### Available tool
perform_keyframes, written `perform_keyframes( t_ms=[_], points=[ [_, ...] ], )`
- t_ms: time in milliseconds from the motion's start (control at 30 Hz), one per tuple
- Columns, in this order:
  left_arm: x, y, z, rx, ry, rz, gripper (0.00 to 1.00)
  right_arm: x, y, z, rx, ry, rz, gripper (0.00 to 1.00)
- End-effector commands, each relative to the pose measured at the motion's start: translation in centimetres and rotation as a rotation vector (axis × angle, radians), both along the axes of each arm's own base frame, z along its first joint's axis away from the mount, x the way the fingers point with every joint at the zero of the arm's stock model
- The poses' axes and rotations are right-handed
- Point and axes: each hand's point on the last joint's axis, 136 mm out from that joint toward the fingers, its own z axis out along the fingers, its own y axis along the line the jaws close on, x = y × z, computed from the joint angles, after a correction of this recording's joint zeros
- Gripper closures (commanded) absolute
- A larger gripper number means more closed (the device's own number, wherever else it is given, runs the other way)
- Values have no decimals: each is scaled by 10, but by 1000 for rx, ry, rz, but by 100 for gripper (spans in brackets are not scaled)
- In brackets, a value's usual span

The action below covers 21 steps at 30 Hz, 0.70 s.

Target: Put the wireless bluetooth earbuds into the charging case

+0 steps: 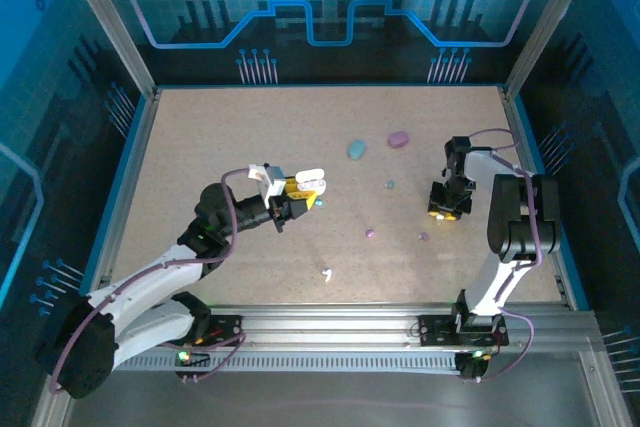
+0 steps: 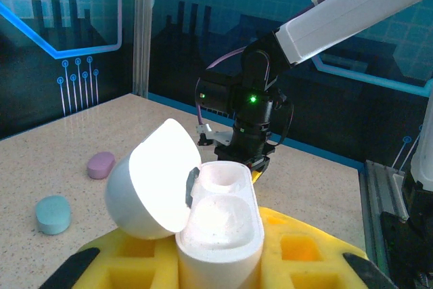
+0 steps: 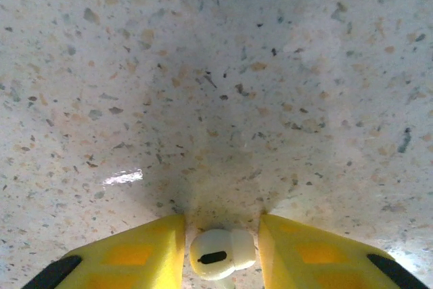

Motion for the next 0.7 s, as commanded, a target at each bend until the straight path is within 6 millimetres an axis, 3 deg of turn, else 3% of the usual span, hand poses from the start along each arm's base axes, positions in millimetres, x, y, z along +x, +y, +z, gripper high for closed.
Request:
perform_keyframes(
  t_ms=[0,467,667],
  points=[
    [-3,-4,14,-27,-45,-23,79,-12,5,-7,37,41,-17,65],
    [-3,-4,13,-29,-37,-22,79,-11,6,-8,30,43,-9,69],
    [-1,-4,12,-26,-30,-15,79,-7,9,5,40,-10,-1,70]
  ],
)
